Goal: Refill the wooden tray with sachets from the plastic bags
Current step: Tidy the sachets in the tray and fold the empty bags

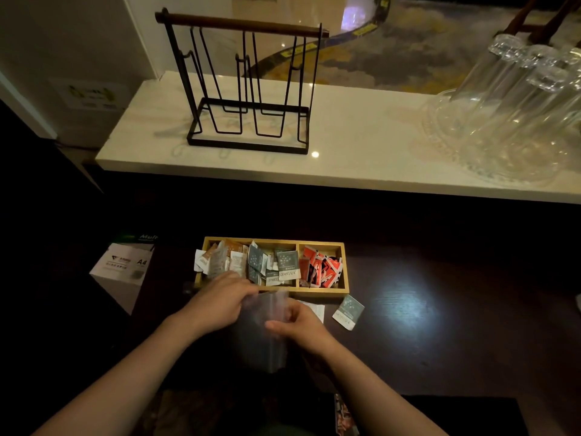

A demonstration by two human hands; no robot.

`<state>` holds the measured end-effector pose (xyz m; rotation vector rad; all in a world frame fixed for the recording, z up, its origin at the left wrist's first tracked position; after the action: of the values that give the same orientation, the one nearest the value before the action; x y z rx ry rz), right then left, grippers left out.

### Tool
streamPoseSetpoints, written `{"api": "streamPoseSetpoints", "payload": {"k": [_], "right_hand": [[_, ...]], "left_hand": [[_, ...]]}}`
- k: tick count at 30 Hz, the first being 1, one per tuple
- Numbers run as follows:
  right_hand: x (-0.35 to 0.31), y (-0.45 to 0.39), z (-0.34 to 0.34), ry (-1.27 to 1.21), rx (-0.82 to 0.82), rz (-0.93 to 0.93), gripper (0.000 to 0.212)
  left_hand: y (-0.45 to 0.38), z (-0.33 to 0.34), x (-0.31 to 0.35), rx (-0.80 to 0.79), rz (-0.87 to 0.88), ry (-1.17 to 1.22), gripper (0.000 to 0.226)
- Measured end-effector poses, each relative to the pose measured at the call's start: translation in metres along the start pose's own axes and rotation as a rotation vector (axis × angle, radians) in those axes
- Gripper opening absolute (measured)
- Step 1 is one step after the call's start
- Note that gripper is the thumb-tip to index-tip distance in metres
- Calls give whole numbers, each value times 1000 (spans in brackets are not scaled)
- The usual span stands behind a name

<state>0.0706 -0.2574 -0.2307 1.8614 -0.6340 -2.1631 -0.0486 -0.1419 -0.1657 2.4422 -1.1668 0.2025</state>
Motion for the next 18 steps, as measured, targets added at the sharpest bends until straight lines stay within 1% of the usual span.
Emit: {"api": "streamPoseSetpoints", "payload": {"k": [1,3,5,6,8,10,13,15,16,17,18], "right_hand": [[3,-1,2,7,-21,8,43],[8,-3,2,65,-61,24,28],[15,-3,-5,103,-42,52,16],[20,-4,-11,109,-3,66,13],[28,-3,-29,136,124,92,9],[34,0,-48,171,275,128,7],[33,9,-80,267,570,122,8],[32,17,-104,387,793,100,10],[32,21,-114,467,875,95,11],[32,24,-123,564,924,97,15],[33,25,-130,662,931,107,22]], "left_hand": [[1,-1,-3,22,15,-72,28],[2,1,-11,14,13,-203,28],[4,10,-22,-36,-8,-293,28],[4,17,-28,-57,-17,-332,29],[7,29,-37,-28,-11,-388,25],[10,36,-45,8,-36,-416,16],[11,48,-57,57,-110,-452,25],[11,58,-64,81,-128,-489,32],[12,62,-65,87,-139,-510,35],[13,66,-66,88,-156,-524,38],[14,70,-66,97,-175,-530,42]]}}
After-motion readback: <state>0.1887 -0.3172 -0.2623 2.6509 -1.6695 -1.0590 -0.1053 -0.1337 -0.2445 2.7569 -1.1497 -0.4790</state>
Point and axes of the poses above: each hand's wrist, its own y-axis away from the middle knuckle, its own z-axis out of the palm, x = y × z, the point moved 3 cm from there along -y, towards the middle knuckle, and after that the axes turned 4 degrees about -z, right-handed, at the moved point
